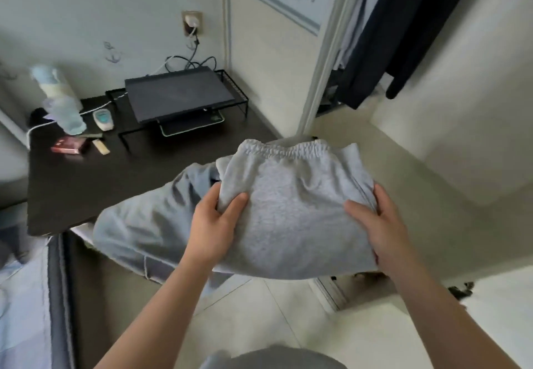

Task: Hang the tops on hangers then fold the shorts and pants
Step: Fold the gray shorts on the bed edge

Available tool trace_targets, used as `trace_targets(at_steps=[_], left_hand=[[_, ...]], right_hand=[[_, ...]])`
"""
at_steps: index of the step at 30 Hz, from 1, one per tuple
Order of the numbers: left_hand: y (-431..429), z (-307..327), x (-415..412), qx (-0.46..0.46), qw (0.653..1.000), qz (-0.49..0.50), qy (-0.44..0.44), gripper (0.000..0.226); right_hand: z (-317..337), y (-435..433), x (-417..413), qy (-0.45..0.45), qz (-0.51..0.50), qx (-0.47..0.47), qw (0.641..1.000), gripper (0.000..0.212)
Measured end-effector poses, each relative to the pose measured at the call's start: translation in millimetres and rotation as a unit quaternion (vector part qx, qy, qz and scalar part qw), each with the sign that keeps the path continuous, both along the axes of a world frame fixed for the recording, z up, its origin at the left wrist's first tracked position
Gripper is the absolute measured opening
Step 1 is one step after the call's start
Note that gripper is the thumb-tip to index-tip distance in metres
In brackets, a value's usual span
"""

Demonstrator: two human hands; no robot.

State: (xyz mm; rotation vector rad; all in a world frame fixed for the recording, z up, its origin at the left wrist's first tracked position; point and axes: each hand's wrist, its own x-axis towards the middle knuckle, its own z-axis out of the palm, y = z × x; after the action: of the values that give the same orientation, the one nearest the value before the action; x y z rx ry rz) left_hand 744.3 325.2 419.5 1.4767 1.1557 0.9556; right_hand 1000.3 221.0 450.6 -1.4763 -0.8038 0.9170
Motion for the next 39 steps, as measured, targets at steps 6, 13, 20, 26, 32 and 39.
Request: trace_targets(at_steps=[6,13,20,26,32,39], left_hand=[[11.5,-8.0,119.5,-0.044,0.990,-0.130,0.031,0.007],[48.1,-49.5,216.1,-0.082,0.970,-0.209,0.091,0.003],[110.5,-102.6,331.5,-0.103,0.918,-0.329,0.196,0.005],[164.7,-142.0,414.8,-0.102,0.846,-0.428,0.301,0.027],[184.7,-179.8,481.1,-0.072,0.842,-0.453,0.284,0.005],[182.0,-241.5,546.9,-0.110,0.788,-0.501,0.340,0.046]], right_hand=[[-27.8,-46.6,91.1,0.064,-0.124,-0.038,0.990,0.040],[-70.8,-56.3,137.6,0.126,-0.240,-0.072,0.960,0.037],[-114.4,-26.1,183.4,0.187,-0.375,-0.127,0.899,0.045],[-147.0,19.4,219.5,0.197,-0.479,-0.173,0.838,0.032],[-190.1,49.0,263.7,0.115,-0.539,-0.248,0.797,0.019],[-239.3,52.4,313.5,0.018,-0.518,-0.409,0.751,0.054]])
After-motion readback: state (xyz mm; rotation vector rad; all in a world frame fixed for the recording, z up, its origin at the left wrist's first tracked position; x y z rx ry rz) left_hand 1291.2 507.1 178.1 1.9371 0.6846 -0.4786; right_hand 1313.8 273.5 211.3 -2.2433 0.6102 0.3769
